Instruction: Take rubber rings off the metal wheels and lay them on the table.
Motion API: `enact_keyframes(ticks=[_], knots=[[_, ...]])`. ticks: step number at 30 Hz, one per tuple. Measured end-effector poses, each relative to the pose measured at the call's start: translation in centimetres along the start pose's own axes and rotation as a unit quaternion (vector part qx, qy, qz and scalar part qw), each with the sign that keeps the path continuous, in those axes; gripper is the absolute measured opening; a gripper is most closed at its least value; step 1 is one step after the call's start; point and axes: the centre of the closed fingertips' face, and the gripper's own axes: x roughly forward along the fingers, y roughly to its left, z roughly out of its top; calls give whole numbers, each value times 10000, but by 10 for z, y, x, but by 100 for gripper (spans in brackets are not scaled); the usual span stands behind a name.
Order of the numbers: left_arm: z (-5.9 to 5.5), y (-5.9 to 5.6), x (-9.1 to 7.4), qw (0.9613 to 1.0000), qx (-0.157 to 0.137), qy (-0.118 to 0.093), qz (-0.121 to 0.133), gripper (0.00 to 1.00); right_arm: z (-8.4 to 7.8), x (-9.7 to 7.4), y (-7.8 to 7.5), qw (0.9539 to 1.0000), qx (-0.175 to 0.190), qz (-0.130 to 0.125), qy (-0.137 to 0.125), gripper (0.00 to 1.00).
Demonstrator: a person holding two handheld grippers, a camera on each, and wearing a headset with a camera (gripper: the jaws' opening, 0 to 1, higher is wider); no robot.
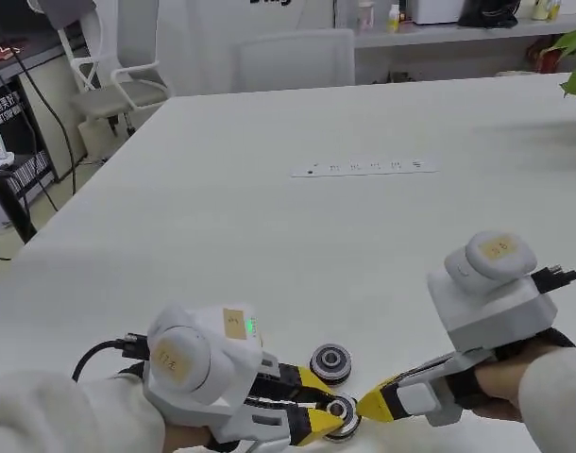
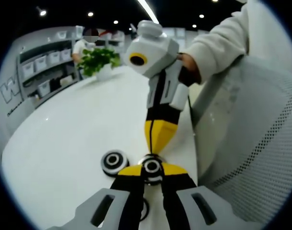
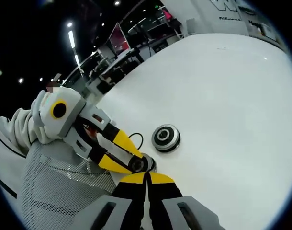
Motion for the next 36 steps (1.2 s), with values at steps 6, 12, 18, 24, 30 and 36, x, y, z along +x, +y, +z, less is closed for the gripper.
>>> enact_keyframes(ticks=[6,12,18,24,30,36], knots=[[0,0,0,10000,2,-4,-1,14,2,1,2,9998,157,64,-48,0],[0,0,0,10000,3,-6,-8,14,3,3,6,9998,108,121,-65,0],[-1,0,0,10000,6,-7,-9,14,5,4,9,9996,146,204,-106,0],[-1,-1,0,10000,-5,-4,-20,14,6,5,12,9996,29,272,-111,0],[0,-2,0,10000,13,29,-22,14,5,4,12,9995,-17,310,-92,0],[0,-2,0,10000,26,34,-16,14,7,3,17,9989,-20,435,-149,0]])
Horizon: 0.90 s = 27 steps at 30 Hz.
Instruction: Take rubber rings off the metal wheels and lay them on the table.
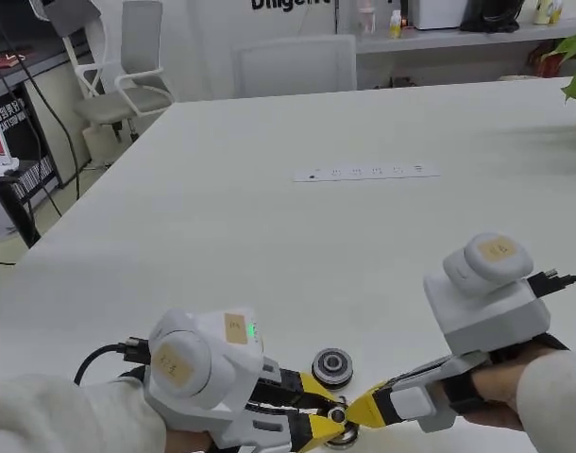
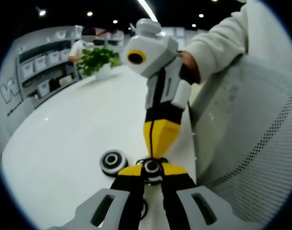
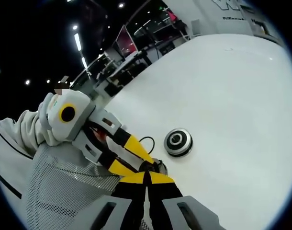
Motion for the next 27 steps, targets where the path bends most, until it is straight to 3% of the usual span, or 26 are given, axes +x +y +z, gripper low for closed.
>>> enact_keyframes(ticks=[3,12,13,20,23,24,27], knots=[[0,0,0,10000,61,19,7,14,4,-1,4,10000,-57,35,-59,0],[1,-1,0,10000,-39,21,-32,14,3,-5,-5,9999,-31,-157,-43,0],[1,0,0,9998,-204,42,-16,14,3,-5,-5,9999,-34,-163,-39,0],[2,-2,0,9996,-111,268,-38,14,1,-7,-8,9998,4,-200,3,0],[1,-5,-2,9991,-144,394,-86,17,4,-9,-8,9998,19,-191,-52,0],[2,-7,-4,9990,-2,444,-105,18,4,-9,-7,9998,28,-188,-39,0],[7,-15,-7,9989,67,408,-231,21,3,-12,-7,9998,1,-204,-20,0]])
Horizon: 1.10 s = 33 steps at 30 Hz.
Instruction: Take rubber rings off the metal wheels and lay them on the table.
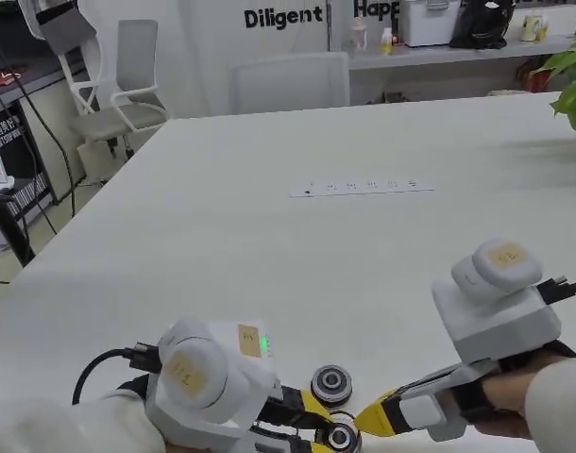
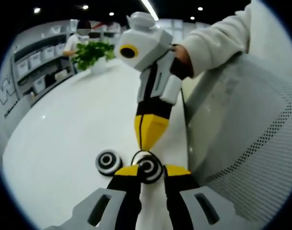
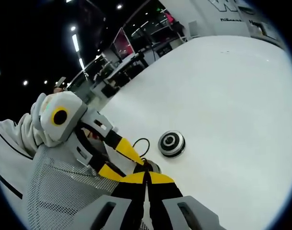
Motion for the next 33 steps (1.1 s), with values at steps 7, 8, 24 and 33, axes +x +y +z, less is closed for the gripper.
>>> enact_keyframes(ticks=[7,8,24,33], knots=[[16,-12,-6,9997,156,-163,-123,32,1,-3,1,10000,-15,3,-21,0],[19,-11,-7,9996,165,-198,-84,34,2,-4,1,10000,-15,-2,-39,0],[67,-4,-58,9946,323,-876,449,51,27,-29,-1,9964,363,26,-765,0],[67,6,-103,9911,205,-967,888,63,40,-43,2,9911,566,108,-1201,0]])
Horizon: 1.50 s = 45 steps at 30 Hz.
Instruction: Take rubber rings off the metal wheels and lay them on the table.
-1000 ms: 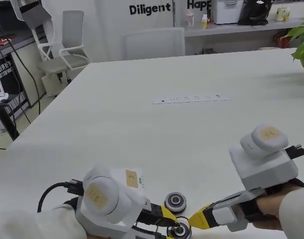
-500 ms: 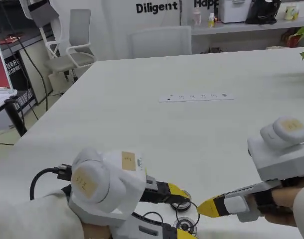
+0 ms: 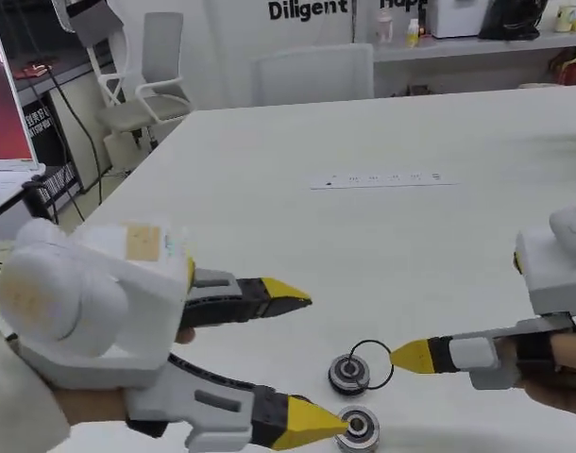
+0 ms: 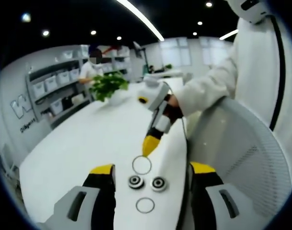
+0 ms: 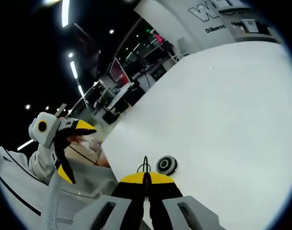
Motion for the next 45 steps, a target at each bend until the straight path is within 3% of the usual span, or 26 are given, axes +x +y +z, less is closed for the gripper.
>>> enact_keyframes(ticks=[6,11,15,19,22,25,32,34,37,45], knots=[[-15,17,-33,9980,-326,62,529,67,6,-4,1,9998,66,15,-171,0],[-32,20,-48,9951,-557,107,804,68,10,-6,3,9997,71,36,-244,0],[-49,19,-55,9915,-901,129,934,69,11,-5,6,9997,25,51,-239,0],[-62,20,-58,9890,-1019,206,1055,70,11,-4,9,9998,-51,51,-199,0],[-70,18,-56,9872,-1172,174,1069,70,11,-2,13,9998,-92,81,-177,0],[-80,16,-52,9854,-1277,290,1086,71,10,-2,13,9996,-245,-9,-104,0],[-84,11,-45,9856,-1310,344,1010,62,12,-3,15,9994,-336,-24,-115,0],[-79,11,-45,9830,-1526,177,1008,64,13,-3,16,9992,-369,-26,-118,0],[-78,18,-47,9812,-1523,87,1182,67,15,-2,21,9991,-403,17,-131,0],[-77,19,-49,9794,-1578,10,1258,70,18,16,45,9970,-747,195,44,0]])
